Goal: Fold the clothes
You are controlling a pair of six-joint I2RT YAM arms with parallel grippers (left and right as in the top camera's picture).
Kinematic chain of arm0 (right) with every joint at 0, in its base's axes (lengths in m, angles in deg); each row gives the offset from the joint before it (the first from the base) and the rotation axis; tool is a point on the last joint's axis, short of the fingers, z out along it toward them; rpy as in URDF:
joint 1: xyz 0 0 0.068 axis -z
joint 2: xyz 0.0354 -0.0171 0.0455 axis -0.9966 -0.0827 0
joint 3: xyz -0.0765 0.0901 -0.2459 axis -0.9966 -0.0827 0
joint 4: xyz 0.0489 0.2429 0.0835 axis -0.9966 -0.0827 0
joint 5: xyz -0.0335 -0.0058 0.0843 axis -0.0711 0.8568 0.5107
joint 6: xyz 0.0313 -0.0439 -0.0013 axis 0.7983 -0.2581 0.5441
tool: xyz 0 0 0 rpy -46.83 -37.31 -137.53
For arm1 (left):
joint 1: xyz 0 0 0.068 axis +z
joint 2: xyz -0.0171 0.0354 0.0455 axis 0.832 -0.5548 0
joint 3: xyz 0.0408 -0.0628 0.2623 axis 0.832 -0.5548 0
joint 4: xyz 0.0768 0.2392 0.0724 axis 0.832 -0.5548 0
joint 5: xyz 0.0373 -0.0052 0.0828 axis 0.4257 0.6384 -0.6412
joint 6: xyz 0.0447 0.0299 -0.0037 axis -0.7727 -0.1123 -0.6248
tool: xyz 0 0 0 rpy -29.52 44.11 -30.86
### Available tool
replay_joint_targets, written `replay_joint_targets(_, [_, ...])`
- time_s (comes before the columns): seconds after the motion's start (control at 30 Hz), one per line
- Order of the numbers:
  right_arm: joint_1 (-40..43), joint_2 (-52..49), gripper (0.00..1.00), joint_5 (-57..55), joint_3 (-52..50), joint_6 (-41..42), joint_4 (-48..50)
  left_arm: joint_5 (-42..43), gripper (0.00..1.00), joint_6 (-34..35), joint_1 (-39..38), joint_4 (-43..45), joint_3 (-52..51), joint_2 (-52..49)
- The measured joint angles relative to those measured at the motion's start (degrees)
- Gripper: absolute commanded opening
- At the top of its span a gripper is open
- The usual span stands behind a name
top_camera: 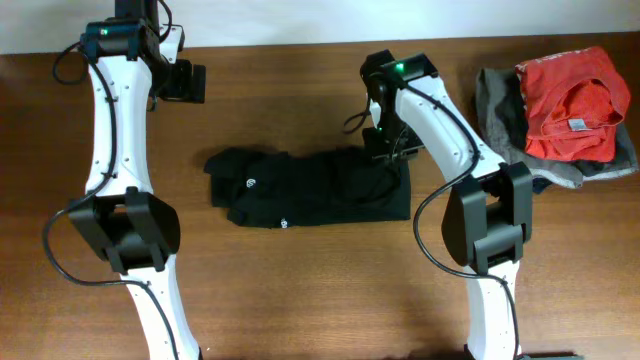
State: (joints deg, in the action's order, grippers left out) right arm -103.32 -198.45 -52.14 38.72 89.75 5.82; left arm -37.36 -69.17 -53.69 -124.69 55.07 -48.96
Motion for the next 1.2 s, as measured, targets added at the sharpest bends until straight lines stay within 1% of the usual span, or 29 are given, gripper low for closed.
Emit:
replay_joint_targets(0.37, [0.0,0.0,0.31,-2.8,-2.1,0.04,1.88,0.0,0.99,-0.02,0.0,0.0,0.0,0.0])
replay_joint_targets(0.53, [0.0,0.0,0.23,-3.32,-2.1,0.04,2.67,0.0,0.99,0.0,0.0,0.0,0.0,0.0])
replay_joint_targets(0.63, [0.0,0.0,0.2,-3.34,-2.1,0.02,2.82,0.0,0.99,-0.02,0.0,0.0,0.0,0.0])
replay_joint_targets(0.77, [0.0,0.0,0.21,-3.48,-2.12,0.02,3.19,0.0,0.99,-0.02,0.0,0.0,0.0,0.0])
replay_joint_targets(0.8, [0.0,0.0,0.22,-3.52,-2.12,0.02,3.26,0.0,0.99,-0.02,0.0,-0.02,0.0,0.0])
replay_joint_targets(0.87, [0.0,0.0,0.29,-3.54,-2.12,0.04,3.26,0.0,0.99,0.0,0.0,0.0,0.0,0.0])
replay_joint_targets(0.93, [0.0,0.0,0.39,-3.63,-2.12,0.04,3.26,0.0,0.99,-0.02,0.0,0.0,0.0,0.0])
replay_joint_targets(1.0, [0.0,0.0,0.43,-3.74,-2.14,-0.02,3.23,0.0,0.99,-0.02,0.0,0.0,0.0,0.0])
replay_joint_targets(1.2, [0.0,0.0,0.44,-3.74,-3.58,-0.02,3.15,0.0,0.99,-0.02,0.0,0.0,0.0,0.0])
